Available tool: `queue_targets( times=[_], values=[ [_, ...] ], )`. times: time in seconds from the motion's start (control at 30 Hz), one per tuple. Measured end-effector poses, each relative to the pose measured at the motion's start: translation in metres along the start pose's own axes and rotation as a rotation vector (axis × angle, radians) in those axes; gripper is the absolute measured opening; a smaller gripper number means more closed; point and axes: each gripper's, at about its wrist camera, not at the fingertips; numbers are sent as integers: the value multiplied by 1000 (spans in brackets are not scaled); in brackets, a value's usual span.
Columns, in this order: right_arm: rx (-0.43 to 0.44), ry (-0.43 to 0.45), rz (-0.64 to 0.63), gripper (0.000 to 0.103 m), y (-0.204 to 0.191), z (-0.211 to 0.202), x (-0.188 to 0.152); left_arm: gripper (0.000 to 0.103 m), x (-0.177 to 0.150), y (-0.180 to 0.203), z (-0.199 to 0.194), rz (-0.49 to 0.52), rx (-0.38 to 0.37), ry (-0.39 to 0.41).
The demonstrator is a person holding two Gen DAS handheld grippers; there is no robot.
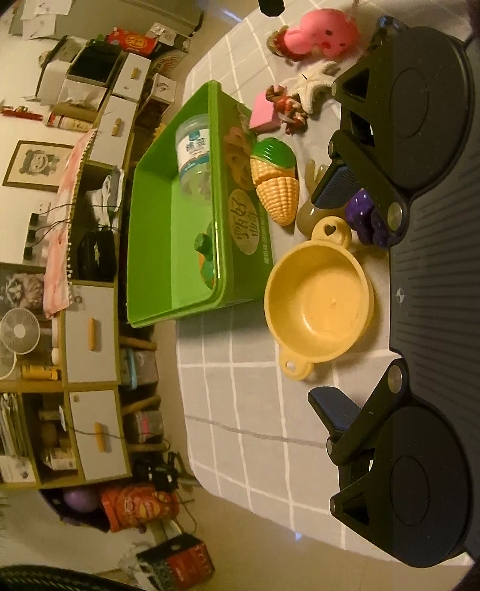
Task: Organize rigid objects
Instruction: 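Grasp the pink pig with the right tool while the left tool grasps the yellow pot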
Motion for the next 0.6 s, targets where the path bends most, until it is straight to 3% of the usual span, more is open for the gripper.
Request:
queue_targets(
  times=[0.47, 0.6],
  values=[
    [123, -190, 180, 78, 13, 30, -7, 101, -4, -9, 17, -75, -31, 5],
    [154, -221, 235, 77, 16, 36, -9, 101, 0, -18, 18, -171, -18, 28]
  ],
)
Point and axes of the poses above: each gripper's, at about its wrist camera, not at the fingertips, and z roughly the way its jaws point, y to its right, x to its top, and after that the axes turned 12 degrees about -x, right-handed
